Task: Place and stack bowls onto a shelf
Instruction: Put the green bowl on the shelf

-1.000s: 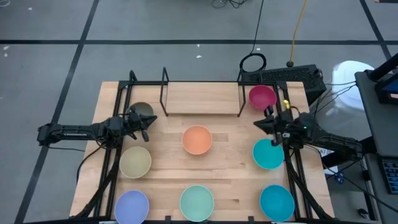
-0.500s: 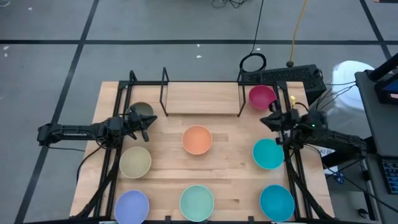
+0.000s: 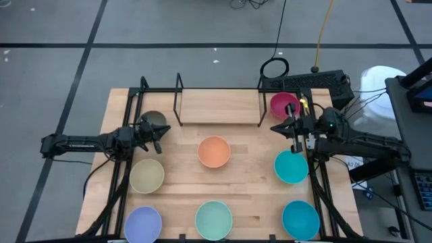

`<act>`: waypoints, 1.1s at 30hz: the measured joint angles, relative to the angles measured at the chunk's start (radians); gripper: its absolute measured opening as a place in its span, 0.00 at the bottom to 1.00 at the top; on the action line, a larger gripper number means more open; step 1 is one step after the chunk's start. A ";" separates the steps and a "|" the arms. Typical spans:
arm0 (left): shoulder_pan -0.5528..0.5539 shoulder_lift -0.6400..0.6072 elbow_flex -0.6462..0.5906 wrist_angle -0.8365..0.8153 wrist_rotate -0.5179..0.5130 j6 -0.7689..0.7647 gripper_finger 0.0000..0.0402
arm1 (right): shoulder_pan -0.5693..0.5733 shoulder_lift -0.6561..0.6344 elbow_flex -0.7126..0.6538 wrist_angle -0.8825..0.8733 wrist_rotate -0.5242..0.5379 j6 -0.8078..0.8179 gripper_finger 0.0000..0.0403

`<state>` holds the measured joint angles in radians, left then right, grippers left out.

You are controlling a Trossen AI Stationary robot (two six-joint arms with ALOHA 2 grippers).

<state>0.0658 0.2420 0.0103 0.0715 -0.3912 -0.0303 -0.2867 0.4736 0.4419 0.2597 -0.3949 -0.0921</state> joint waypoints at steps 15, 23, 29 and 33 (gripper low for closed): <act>0.000 0.000 0.000 0.000 0.000 0.083 0.06 | 0.000 -0.007 0.001 0.177 0.002 0.184 0.00; 0.000 0.000 0.000 0.000 0.000 0.100 0.06 | 0.000 0.002 0.001 0.178 0.135 0.241 0.00; 0.000 0.000 0.000 0.014 0.000 0.098 0.06 | 0.000 0.001 0.001 0.160 0.136 0.297 0.00; 0.000 0.000 0.000 0.012 0.000 0.103 0.06 | 0.000 0.017 0.002 0.093 0.169 0.325 0.00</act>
<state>0.0658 0.2417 0.0102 0.0840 -0.3916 0.0731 -0.2871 0.4905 0.4435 0.3526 -0.2257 0.2325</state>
